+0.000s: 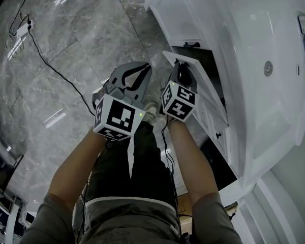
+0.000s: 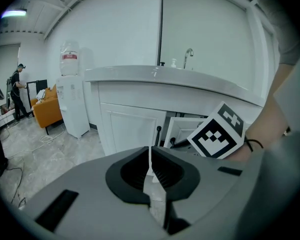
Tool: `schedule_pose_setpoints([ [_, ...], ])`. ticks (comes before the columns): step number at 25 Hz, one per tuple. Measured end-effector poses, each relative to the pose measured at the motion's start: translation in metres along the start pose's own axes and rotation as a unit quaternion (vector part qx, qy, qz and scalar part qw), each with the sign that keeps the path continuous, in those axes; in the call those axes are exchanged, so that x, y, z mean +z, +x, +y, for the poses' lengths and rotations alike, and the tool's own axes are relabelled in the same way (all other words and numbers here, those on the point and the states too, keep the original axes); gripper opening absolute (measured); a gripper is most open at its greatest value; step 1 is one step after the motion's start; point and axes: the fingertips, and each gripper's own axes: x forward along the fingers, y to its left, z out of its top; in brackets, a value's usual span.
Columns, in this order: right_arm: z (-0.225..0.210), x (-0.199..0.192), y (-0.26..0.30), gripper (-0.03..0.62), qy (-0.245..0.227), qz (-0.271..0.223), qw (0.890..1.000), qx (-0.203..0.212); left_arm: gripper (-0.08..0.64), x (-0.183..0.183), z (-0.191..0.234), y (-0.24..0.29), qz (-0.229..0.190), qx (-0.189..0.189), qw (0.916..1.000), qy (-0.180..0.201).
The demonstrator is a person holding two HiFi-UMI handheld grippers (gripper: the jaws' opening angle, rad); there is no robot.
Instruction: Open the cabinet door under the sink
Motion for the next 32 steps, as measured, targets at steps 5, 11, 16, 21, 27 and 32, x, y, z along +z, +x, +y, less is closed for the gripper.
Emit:
schedule_pose_setpoints([
  [5, 0.015, -0.015, -0.012, 0.049, -0.028, 0.005, 0.999, 0.024, 0.028, -0.017, -0.007, -0.014, 0.006, 0.001, 1.0, 0.0],
  [11, 0.032, -0.036, -0.03, 0.049, -0.06, 0.014, 0.997, 0.04, 0.028, -0.041, -0.019, -0.027, 0.023, 0.007, 0.9997, -0.003],
  [16, 0.044, -0.056, -0.046, 0.049, -0.068, 0.024, 0.996, 0.044, 0.028, -0.058, -0.028, -0.038, 0.037, 0.011, 0.9992, -0.011],
  [21, 0.055, -0.088, -0.072, 0.051, -0.089, 0.039, 0.994, 0.052, 0.028, -0.072, -0.038, -0.051, 0.039, 0.014, 0.9989, -0.019],
  [27, 0.06, -0.14, -0.117, 0.051, -0.112, 0.056, 0.99, 0.059, 0.028, -0.103, -0.061, -0.067, 0.067, 0.003, 0.9975, -0.025],
  [32, 0.051, -0.18, -0.154, 0.051, -0.126, 0.077, 0.986, 0.073, 0.028, -0.126, -0.088, -0.074, 0.089, -0.015, 0.9955, -0.03],
])
